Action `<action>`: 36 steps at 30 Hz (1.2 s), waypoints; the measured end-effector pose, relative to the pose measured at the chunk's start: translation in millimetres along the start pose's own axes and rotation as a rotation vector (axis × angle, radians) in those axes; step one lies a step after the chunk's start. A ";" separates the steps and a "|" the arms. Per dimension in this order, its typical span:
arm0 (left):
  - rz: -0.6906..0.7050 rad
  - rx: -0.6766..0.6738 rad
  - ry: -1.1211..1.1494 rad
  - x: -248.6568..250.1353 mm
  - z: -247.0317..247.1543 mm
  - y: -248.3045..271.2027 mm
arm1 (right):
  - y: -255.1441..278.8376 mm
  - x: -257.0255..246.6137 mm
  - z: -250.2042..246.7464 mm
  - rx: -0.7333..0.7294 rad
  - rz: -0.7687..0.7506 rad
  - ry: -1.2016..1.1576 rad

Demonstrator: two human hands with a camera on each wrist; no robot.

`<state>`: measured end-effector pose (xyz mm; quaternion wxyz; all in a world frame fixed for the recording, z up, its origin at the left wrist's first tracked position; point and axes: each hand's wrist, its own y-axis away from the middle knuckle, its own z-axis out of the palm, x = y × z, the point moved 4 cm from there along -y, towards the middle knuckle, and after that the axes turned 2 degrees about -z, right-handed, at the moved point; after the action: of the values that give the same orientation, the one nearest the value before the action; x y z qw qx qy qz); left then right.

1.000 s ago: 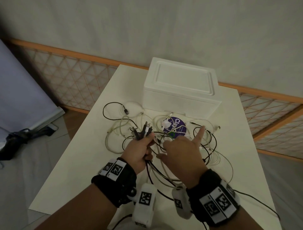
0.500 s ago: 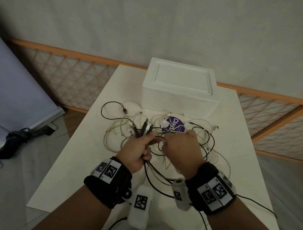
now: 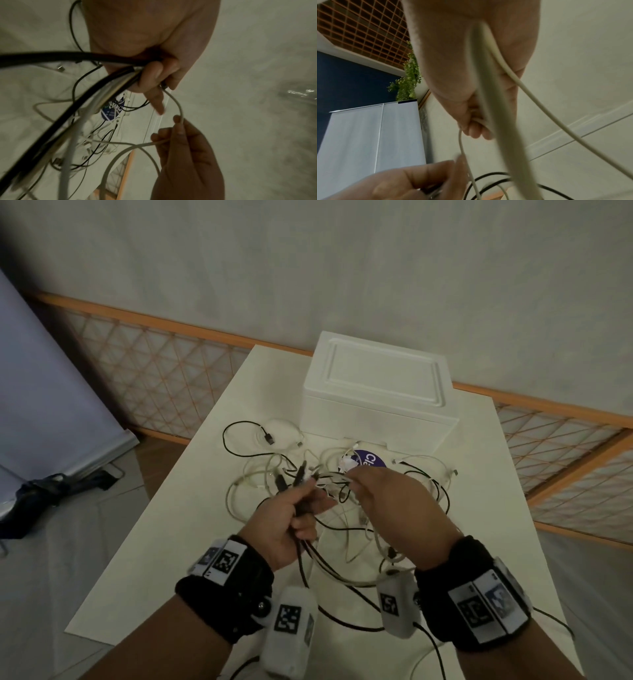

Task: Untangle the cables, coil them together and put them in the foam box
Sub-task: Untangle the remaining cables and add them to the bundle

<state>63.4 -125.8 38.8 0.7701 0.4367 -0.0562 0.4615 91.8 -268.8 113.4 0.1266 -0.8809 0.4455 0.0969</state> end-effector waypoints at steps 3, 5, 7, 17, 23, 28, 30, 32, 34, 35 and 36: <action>0.020 -0.049 0.110 -0.3 6.0 -1.1 | 4.3 -6.1 3.0 -0.070 -0.054 0.010; 0.081 -0.048 0.162 11.1 5.1 -3.8 | 12.4 -4.0 4.4 -0.151 -0.055 0.014; 0.109 -0.031 0.159 19.5 5.6 -6.1 | 22.1 -1.2 2.5 -0.152 -0.055 -0.028; 0.077 0.166 0.159 27.0 -24.3 -33.5 | 80.1 70.6 0.0 -0.071 0.247 0.281; 0.028 0.223 0.098 -6.1 0.6 -37.8 | 34.4 29.2 10.9 -0.071 0.172 0.208; 0.003 0.205 0.032 -18.0 11.9 -30.8 | 2.5 -18.0 29.9 -0.190 0.164 -0.192; 0.005 0.204 0.005 -12.2 5.9 -29.4 | 0.3 -11.9 30.1 -0.129 0.172 -0.141; 0.005 0.185 0.008 -5.7 0.9 -32.2 | 2.9 -9.0 28.0 -0.097 0.140 -0.075; 0.006 0.172 0.048 -0.5 0.7 -35.3 | 7.8 -10.3 22.8 -0.040 0.081 -0.067; 0.019 0.179 0.081 3.3 -1.4 -38.4 | 12.2 -11.3 18.9 -0.007 0.049 -0.083; 0.040 0.201 0.124 8.9 -6.1 -42.0 | 18.2 -10.6 15.0 0.007 0.017 -0.093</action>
<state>98.4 -123.5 13.4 0.7152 0.4810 0.0294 0.5062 70.0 -266.6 99.7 0.1494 -0.8711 0.4472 0.1371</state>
